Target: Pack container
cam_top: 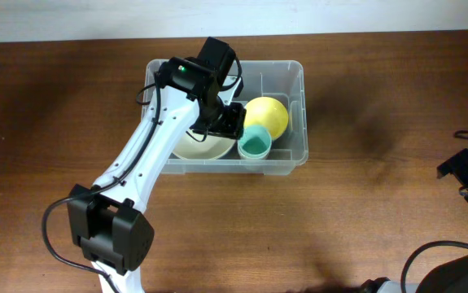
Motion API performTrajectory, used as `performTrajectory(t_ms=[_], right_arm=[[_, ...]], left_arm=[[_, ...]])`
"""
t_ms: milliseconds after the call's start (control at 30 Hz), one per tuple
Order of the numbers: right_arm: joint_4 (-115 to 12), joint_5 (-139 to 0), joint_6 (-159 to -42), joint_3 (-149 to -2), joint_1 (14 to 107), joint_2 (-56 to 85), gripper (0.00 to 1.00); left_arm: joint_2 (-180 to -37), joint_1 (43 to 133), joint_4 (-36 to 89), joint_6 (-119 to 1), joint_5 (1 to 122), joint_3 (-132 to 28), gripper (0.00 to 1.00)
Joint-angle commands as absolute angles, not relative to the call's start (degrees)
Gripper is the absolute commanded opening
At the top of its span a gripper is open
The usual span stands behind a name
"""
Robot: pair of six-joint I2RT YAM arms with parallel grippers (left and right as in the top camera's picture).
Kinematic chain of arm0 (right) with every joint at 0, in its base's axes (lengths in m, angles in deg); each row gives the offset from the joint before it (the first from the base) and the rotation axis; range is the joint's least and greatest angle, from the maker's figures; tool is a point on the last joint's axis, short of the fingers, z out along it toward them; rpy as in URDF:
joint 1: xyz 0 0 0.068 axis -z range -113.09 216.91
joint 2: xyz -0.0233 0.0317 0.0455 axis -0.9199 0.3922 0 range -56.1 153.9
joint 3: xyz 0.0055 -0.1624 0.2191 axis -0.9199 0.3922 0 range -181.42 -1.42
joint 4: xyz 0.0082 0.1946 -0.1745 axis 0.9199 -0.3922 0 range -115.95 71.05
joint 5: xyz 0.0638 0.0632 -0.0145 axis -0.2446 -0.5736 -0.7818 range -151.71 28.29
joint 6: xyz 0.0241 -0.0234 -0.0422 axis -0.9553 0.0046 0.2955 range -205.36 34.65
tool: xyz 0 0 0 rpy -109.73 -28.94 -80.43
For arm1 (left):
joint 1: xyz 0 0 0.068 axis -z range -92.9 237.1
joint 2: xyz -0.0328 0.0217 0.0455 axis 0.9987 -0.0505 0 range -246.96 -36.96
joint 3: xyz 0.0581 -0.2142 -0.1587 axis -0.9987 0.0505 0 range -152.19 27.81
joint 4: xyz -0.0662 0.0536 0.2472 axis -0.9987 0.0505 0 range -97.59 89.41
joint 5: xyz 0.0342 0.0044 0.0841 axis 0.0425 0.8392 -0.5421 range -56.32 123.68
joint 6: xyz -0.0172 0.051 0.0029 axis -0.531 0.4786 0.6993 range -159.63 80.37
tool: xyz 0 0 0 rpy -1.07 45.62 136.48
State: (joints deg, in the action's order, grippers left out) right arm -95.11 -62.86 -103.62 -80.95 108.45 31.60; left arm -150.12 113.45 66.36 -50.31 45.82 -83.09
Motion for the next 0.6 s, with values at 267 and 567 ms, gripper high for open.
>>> performTrajectory(t_ms=[267,567], right_arm=[[-95.0,-62.8,-104.3,-80.8,108.6,31.8,0.99],[-95.0,-62.8,-104.3,-80.8,108.6,31.8,0.99]], left_arm=[[-149.4,106.2,69.5,-52.2,42.4,-86.7,1.0],[-141.1,91.5,76.6,-53.4,42.3,-87.1,1.0]])
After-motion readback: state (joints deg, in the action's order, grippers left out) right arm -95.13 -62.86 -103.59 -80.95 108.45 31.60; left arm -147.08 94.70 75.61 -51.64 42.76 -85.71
